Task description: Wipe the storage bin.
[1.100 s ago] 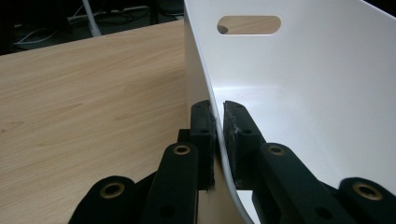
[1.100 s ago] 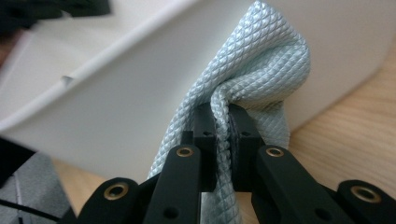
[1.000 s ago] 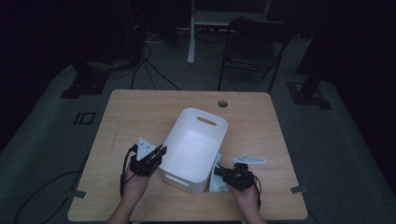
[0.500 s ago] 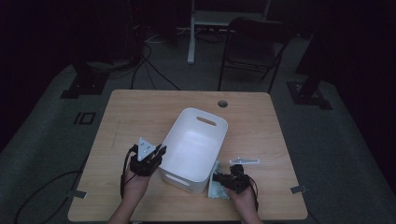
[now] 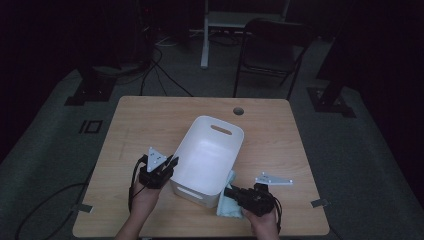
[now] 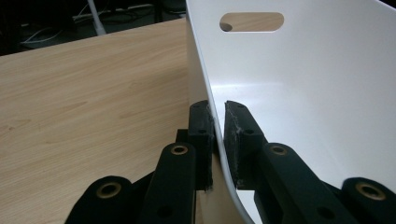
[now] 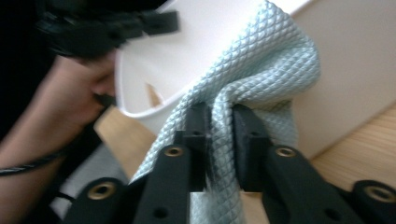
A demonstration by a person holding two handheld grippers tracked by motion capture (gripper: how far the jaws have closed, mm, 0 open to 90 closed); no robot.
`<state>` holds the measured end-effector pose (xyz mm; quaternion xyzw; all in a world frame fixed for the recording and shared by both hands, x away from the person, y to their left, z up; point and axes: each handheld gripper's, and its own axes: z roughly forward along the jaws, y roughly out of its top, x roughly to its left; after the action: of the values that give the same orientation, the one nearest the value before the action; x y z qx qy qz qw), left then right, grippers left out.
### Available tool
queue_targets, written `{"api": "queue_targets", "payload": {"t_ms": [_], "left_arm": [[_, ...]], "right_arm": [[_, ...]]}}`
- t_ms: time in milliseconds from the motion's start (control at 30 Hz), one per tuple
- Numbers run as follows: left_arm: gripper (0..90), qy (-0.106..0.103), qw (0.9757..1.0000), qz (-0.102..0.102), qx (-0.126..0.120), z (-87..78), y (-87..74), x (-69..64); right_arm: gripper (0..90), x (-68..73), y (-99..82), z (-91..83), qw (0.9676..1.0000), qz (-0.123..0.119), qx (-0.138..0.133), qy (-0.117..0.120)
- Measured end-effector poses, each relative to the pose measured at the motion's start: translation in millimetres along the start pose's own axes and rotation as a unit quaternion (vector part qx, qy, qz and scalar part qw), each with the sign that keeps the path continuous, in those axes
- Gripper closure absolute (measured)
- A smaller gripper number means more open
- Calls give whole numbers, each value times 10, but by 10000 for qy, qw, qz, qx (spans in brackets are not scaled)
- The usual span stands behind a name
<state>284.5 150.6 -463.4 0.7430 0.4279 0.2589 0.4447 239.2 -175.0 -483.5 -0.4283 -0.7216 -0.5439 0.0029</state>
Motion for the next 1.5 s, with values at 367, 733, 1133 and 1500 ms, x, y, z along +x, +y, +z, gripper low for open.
{"api": "queue_targets", "payload": {"t_ms": [367,733,1133,1500], "left_arm": [[813,-57,10000,-16,6,1,1,6],[812,-54,10000,-32,8,1,0,4],[809,-4,10000,-31,0,3,1,-6],[778,-74,9999,-80,-24,11,-2,6]], "right_arm": [[826,-183,-103,175,9986,122,382,-350],[834,-520,-202,423,9932,385,792,-757],[837,-645,-136,419,9930,721,756,-549],[837,-412,147,82,9987,510,-47,-56]]}}
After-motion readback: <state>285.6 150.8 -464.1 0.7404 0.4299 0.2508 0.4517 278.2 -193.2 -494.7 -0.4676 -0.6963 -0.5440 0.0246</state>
